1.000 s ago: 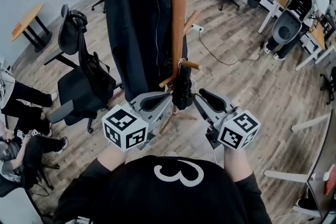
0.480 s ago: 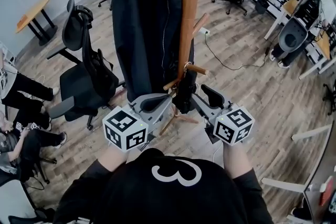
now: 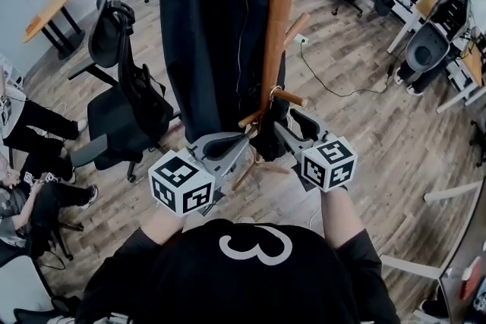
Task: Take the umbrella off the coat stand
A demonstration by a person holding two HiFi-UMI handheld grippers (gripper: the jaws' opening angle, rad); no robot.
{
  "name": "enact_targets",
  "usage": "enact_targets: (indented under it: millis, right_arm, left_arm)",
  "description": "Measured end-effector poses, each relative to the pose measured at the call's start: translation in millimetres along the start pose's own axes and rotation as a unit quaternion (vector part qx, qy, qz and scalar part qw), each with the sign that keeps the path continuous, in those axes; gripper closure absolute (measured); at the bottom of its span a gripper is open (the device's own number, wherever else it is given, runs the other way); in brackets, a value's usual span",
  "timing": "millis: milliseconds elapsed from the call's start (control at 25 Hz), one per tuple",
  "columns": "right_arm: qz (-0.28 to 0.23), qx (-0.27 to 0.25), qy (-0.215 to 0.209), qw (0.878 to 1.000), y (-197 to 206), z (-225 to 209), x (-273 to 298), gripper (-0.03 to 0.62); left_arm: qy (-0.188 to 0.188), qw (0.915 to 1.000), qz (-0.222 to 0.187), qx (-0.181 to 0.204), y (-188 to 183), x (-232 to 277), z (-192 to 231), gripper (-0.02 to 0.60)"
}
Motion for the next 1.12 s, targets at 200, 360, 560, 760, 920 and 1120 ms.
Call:
enact_targets:
  millis: [200,360,560,760,920,1120]
  right_arm:
    - [0.005,0.01,0.005,1.0,5.0,-8.0,10.7,0.388]
    - [0.004,0.011,0.002,1.0,8.0,-6.5,13.8,0.388]
    - [0.004,-0.004,0.006,1.0,6.9,-4.3,19.4,0.388]
    - [0.001,-0.003,0.018,1.0,10.0,-5.1,26.3,0.389]
    - [-0.008,0.005,0.023,1.0,9.9,-7.2,26.6,0.39]
    - [-0.012,0.005,0.027,1.0,10.1,-6.7,25.9,0.39]
  left_arm:
    - [-0.003,1.0,0.003,-0.003,-1.8,0.2,2.8,0.566]
    - [-0.004,0.9999,0.008,-0.006,-0.3,-1.9,3.9,0.566]
    - [-0.021,0.9997,-0.007,-0.01,-7.2,-4.3,11.3,0.565]
    - [-0.035,0.9992,-0.011,-0.017,-6.7,-9.9,19.4,0.565]
    - [-0.046,0.9987,-0.013,-0.019,-5.9,-14.4,22.3,0.566]
    - [-0.044,0.9986,-0.015,-0.024,-5.3,-19.0,21.5,0.565]
Point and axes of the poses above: the fingertips, and each gripper's own axes: x forward along the fingers, z to its left, y out of its underside, the point moved 3 cm from there along -x, backward along the fingers, and after that the axes turned 4 degrees about x, right-handed, at the moved point
